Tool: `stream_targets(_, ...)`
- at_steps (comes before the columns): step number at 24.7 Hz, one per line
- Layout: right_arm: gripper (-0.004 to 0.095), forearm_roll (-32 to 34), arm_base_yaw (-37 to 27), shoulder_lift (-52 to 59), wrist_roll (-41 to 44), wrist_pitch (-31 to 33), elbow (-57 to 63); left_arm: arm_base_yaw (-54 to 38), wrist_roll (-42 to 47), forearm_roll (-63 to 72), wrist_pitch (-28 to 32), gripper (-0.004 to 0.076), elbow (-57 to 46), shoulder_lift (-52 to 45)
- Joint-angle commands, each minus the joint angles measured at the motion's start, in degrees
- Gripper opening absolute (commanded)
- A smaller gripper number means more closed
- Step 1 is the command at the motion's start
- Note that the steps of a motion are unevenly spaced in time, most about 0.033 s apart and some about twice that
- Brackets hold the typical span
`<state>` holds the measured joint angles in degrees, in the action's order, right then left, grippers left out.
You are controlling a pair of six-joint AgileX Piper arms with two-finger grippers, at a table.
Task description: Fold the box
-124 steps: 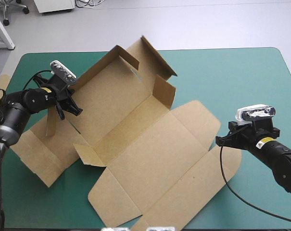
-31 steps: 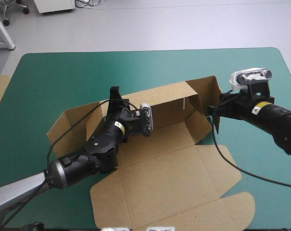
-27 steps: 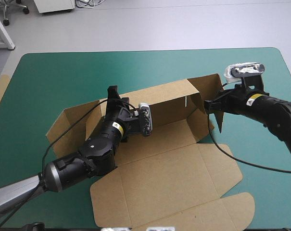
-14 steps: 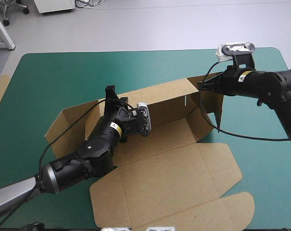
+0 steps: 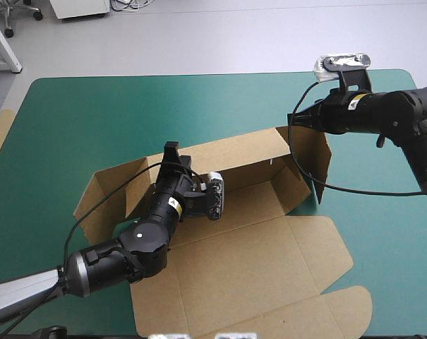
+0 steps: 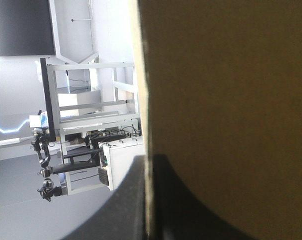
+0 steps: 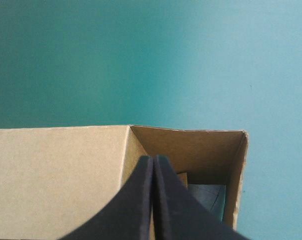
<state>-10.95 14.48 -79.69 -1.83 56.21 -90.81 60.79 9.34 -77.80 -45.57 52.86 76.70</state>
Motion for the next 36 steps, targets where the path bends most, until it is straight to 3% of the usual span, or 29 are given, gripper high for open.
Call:
stream_targets(1, -0.0017, -0.7, -0.1, 1.4, -0.3, -3.0, -2.0, 0.4, 1.0, -3.6, -2.0, -0.001, 1.3, -2.2)
stream_targets(7, -0.0017, -0.5, -0.7, -6.5, -0.3, -0.3, -7.1, 0.4, 1.6, -3.6, -1.4, -0.001, 1.3, -2.2)
stream_targets(14, -0.0017, 1.4, -0.7, -18.3, -0.1, 5.7, -21.9, 0.4, 1.7, -3.6, -1.4, -0.001, 1.3, -2.2)
stream_targets(26, -0.0017, 2.0, -4.7, -22.5, -0.1, 7.3, -21.8, 0.4, 2.7, -3.6, -1.3, -0.001, 1.3, -2.2)
stream_targets(36, -0.0019, -4.2, -6.5, -22.5, -3.2, 14.0, -18.0, 0.4, 3.1, -3.6, -1.1, -0.001, 1.3, -2.2)
